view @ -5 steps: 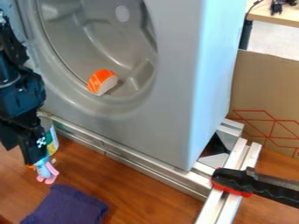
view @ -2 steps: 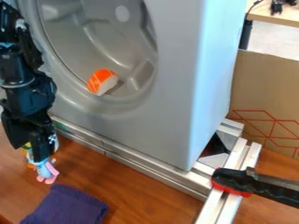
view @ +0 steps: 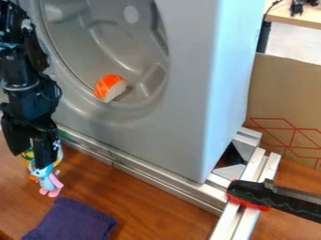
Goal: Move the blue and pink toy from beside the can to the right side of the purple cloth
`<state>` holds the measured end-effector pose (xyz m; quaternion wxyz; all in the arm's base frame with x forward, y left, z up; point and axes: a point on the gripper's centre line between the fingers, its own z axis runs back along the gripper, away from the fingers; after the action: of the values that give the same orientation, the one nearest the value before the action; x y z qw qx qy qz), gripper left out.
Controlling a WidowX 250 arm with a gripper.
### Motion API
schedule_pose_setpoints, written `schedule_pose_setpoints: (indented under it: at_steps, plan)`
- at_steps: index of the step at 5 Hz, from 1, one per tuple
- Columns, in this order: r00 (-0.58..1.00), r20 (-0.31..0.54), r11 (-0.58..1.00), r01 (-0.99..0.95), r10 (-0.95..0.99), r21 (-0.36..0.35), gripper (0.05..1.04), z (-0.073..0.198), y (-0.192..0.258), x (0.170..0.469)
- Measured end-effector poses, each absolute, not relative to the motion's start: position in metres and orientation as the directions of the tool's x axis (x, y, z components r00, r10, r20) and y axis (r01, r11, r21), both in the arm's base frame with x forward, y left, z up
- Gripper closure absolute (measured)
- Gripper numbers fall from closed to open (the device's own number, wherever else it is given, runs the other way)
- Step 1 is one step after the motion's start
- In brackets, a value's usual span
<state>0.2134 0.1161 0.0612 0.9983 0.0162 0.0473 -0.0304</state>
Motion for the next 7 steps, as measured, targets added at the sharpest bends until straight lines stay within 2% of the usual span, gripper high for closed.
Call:
schedule_pose_setpoints:
  at_steps: [3,4,5,6,7]
  plan:
    - [0.992,-0.129,0.999,0.019,-0.014,0.034,0.085,0.041,0.128,0.212]
    - [0.991,-0.137,1.0,0.006,-0.004,0.015,0.085,0.033,0.131,0.213]
    - [0.993,-0.112,0.999,0.034,-0.038,-0.039,0.085,0.027,0.126,0.216]
    - [0.993,-0.108,0.999,0.033,-0.036,-0.037,0.137,0.025,0.128,0.22]
    - [0.992,-0.122,0.998,0.037,-0.041,-0.041,0.39,0.022,0.129,0.22]
